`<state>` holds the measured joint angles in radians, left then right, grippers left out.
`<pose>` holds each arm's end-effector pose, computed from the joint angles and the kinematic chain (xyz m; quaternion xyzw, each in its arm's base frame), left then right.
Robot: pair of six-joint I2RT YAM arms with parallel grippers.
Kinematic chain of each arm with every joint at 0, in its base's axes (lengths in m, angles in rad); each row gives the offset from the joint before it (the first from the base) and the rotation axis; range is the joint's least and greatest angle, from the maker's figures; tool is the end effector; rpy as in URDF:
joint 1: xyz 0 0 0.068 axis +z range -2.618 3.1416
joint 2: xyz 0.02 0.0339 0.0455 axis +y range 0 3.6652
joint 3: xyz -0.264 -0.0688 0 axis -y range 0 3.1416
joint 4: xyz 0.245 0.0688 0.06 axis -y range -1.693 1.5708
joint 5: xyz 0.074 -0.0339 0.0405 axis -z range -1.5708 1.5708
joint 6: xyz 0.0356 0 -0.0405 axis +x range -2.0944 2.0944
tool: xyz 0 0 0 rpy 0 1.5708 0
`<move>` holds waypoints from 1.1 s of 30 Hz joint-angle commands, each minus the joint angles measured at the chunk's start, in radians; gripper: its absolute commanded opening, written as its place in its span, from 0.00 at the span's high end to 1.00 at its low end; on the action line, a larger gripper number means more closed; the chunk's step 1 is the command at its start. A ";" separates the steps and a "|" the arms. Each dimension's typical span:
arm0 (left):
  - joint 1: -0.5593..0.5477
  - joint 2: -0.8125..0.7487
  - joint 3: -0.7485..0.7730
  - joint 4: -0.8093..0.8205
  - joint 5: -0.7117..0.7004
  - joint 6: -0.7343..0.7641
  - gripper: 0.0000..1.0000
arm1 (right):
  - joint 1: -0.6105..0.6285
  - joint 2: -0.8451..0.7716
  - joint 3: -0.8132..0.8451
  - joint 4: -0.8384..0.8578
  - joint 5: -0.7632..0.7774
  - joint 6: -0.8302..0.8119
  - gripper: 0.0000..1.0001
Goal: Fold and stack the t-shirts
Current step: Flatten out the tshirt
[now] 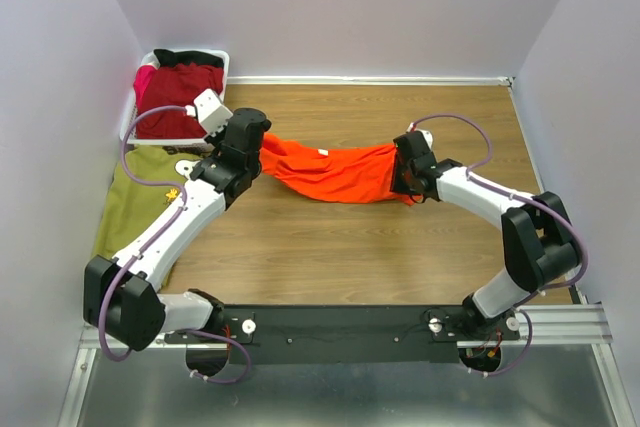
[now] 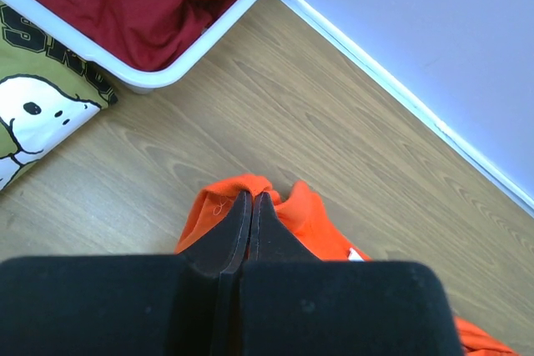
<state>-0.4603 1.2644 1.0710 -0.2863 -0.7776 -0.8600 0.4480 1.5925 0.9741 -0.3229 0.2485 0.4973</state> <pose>0.2624 -0.1022 0.3311 -0.3498 0.7362 -0.0385 0.5780 0.2958 0.1325 0.1966 0.0616 0.9423 0.0349 0.3272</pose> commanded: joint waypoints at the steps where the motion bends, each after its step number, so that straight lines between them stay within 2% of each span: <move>1: 0.000 0.024 0.018 -0.008 -0.054 -0.011 1.00 | 0.023 0.001 -0.041 0.036 -0.045 0.027 0.59; 7: 0.000 0.033 0.021 -0.011 -0.051 -0.005 1.00 | 0.029 0.046 -0.051 0.045 -0.032 0.035 0.60; 9: 0.000 0.032 0.021 -0.011 -0.051 -0.005 1.00 | 0.031 0.056 -0.051 0.047 -0.025 0.038 0.65; 10: 0.000 0.032 0.021 -0.011 -0.052 -0.004 1.00 | 0.031 0.060 -0.045 0.047 -0.025 0.040 0.70; 11: 0.000 0.030 0.021 -0.013 -0.054 -0.004 1.00 | 0.032 0.061 -0.041 0.045 -0.028 0.041 0.85; 12: 0.000 0.030 0.023 -0.016 -0.055 -0.002 1.00 | 0.032 0.060 -0.040 0.045 -0.029 0.040 0.95; 13: 0.002 0.029 0.024 -0.017 -0.057 -0.004 1.00 | 0.032 0.054 -0.038 0.045 -0.032 0.041 0.99; 18: 0.014 0.015 0.058 -0.016 -0.063 0.004 1.00 | 0.034 -0.060 -0.003 0.006 0.004 0.037 0.99; 21: 0.023 -0.002 0.093 -0.004 -0.055 0.009 1.00 | 0.035 -0.150 0.067 -0.060 0.087 0.011 0.99; 28: 0.080 -0.075 0.121 0.096 0.037 0.019 1.00 | 0.032 -0.299 0.288 -0.159 0.392 -0.085 0.99; 33: 0.136 -0.151 0.121 0.217 0.168 0.021 1.00 | 0.028 -0.313 0.451 -0.162 0.524 -0.172 0.99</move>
<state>-0.3676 1.1938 1.1580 -0.2192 -0.7204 -0.8417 0.4786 1.2922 1.2892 -0.4400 0.5552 0.4301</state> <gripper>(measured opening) 0.012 0.015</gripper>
